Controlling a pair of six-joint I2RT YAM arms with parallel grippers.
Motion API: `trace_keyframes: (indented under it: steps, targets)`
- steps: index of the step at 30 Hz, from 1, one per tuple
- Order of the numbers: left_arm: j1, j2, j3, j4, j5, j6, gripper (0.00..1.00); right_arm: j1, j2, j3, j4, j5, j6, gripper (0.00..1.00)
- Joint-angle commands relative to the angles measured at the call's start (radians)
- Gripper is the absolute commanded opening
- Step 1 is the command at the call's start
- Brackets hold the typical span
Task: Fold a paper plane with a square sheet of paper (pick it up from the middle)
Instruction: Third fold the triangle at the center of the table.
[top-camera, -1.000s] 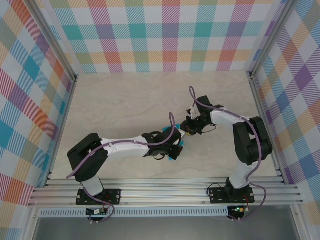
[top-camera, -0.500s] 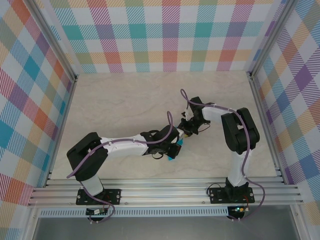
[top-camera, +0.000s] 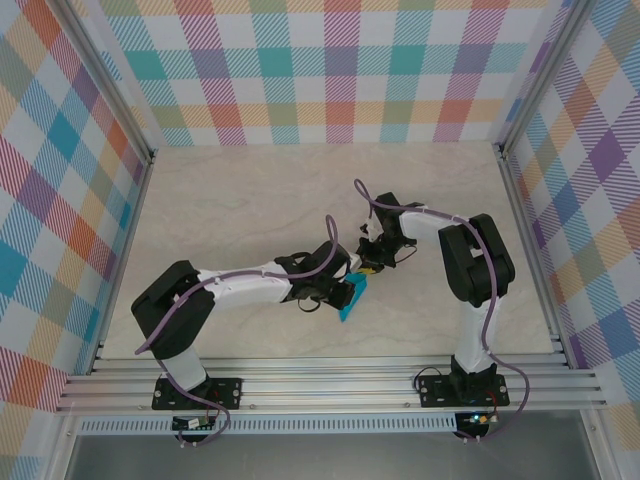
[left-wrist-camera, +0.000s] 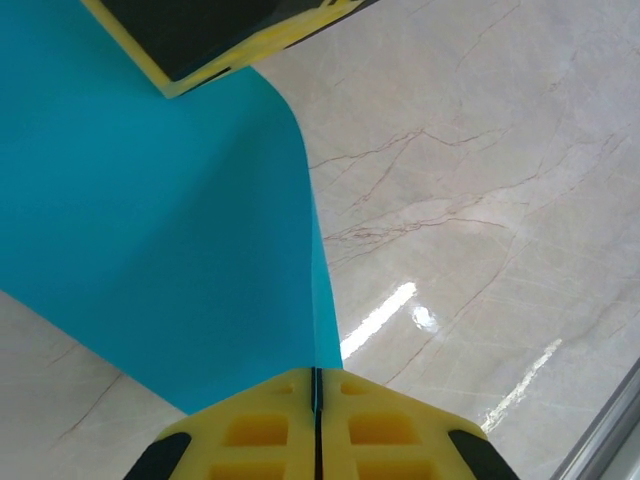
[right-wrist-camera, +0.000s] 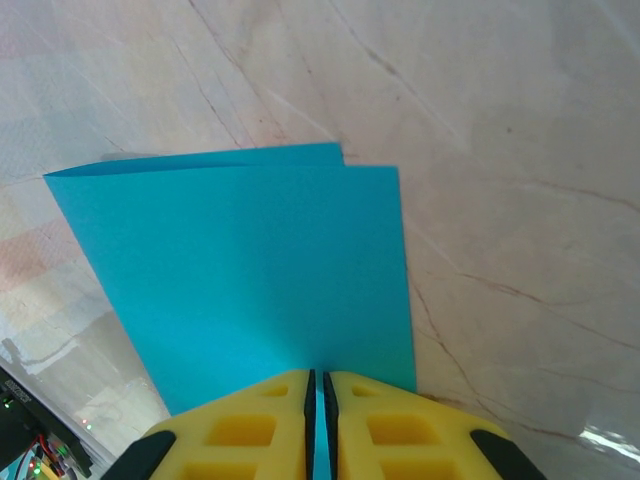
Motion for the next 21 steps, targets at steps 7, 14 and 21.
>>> trace_keyframes:
  steps: [7, 14, 21]
  targets:
    - [0.031, 0.054, 0.006, -0.022, 0.020, 0.044, 0.08, 0.015, 0.015, 0.012, -0.042, 0.024, -0.011, 0.16]
    - [0.043, 0.073, 0.003, -0.014, 0.021, 0.058, 0.08, 0.018, 0.007, 0.011, -0.038, 0.014, -0.001, 0.16]
    - [0.052, 0.086, -0.005, -0.004, 0.019, 0.069, 0.09, 0.021, 0.011, 0.011, -0.038, 0.011, 0.003, 0.17]
